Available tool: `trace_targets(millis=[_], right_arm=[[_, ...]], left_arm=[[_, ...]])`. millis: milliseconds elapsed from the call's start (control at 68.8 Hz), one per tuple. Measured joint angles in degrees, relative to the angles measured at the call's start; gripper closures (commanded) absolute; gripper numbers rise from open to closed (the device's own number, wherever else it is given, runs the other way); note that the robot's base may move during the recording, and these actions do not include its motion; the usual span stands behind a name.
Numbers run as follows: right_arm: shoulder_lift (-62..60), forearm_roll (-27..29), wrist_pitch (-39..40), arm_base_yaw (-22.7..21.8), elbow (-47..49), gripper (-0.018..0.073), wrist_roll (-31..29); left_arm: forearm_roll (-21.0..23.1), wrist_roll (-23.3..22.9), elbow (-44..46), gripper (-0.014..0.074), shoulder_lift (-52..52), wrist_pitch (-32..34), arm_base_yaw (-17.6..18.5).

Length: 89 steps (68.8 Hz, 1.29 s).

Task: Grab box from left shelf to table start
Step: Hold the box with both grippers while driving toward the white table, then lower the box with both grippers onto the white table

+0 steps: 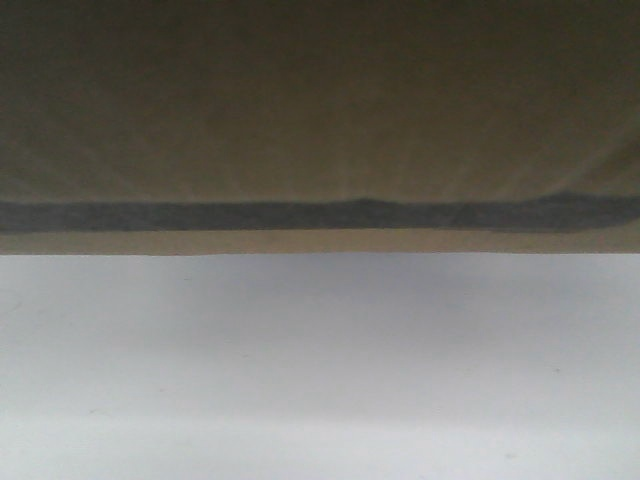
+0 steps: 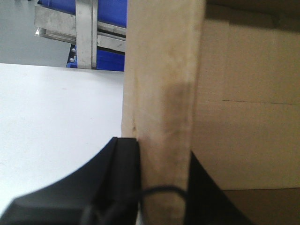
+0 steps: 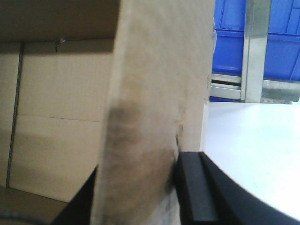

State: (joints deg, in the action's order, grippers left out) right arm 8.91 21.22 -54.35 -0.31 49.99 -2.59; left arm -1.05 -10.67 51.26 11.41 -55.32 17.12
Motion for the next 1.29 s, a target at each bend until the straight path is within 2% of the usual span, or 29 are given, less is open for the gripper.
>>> trace_targets(millis=[683, 843, 1047, 1294], right_arm=[[1.9, 0.0, 0.6, 0.0, 0.6, 0.0501, -0.2], [12.4, -0.8, -0.1, 0.0, 5.0, 0.0501, -0.3], [31.3, -3.4, -6.0, 0.0, 12.7, 0.0501, -0.3], [46.8, -5.8, -6.6, -0.2, 12.9, 0.0501, -3.6]], left_arm=[[-0.8, 0.2, 0.0, 0.0689, 1.7, 1.6, 0.0], [-2.1, -0.1, 3.2, 0.0689, 10.3, 2.3, 0.1], [-3.5, -0.7, 7.3, 0.0689, 26.7, 3.2, 0.2], [-2.8, -1.5, 7.5, 0.0689, 42.0, 2.9, -0.1]])
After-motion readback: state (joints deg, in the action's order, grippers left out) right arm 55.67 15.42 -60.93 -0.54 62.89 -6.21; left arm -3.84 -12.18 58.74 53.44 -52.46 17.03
